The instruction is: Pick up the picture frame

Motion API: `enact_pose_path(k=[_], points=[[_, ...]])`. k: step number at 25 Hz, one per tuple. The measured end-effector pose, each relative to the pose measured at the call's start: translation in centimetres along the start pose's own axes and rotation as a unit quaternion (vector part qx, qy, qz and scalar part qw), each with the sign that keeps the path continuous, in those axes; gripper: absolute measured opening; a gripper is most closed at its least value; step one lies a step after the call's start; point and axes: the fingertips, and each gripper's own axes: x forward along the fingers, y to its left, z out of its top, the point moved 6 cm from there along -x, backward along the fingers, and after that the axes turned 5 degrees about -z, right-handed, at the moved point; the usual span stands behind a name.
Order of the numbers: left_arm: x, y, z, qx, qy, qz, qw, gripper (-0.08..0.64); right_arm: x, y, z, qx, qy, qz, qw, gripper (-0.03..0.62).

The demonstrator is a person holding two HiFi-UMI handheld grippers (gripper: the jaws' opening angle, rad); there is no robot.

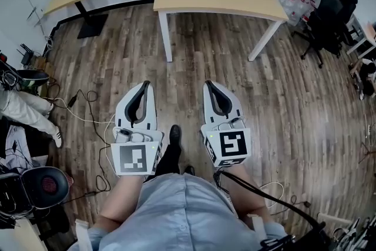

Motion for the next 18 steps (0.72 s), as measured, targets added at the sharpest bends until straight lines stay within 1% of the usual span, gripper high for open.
enact_pose_path(k=[1, 4, 5, 9, 13, 18], points=[[1.1, 0.4, -0.4, -0.008, -0.001, 0.0, 1.0, 0.0, 1.1, -0.2, -0.1, -0.001, -0.001, 0.0, 1.0, 0.002], [4.4, 2.1, -1.3, -0.052, -0.002, 0.005, 0.9986, 0.0, 4.8, -0.7, 0.0, -0.004, -0.007, 0.002, 1.0, 0.002], [5.6, 2.9, -1.5, -0.058, -0.004, 0.004, 0.9983, 0.001, 6.2, -0.8, 0.1, -0.004, -0.008, 0.002, 1.0, 0.002], [9.8, 5.7, -2.5, -0.062, -0.01, -0.006, 0.998, 0.0, 11.7, -1.3, 0.3, -0.007, -0.007, 0.004, 1.0, 0.002], [13.5, 7.9, -2.9, -0.066, -0.022, -0.013, 0.9975, 0.0, 16.0, -1.9, 0.9, -0.01, -0.014, 0.003, 1.0, 0.002], [17.5, 10.5, -4.0, -0.069, -0.023, -0.025, 0.997, 0.002, 20.6, -2.6, 1.4, -0.013, -0.014, -0.007, 1.0, 0.002]])
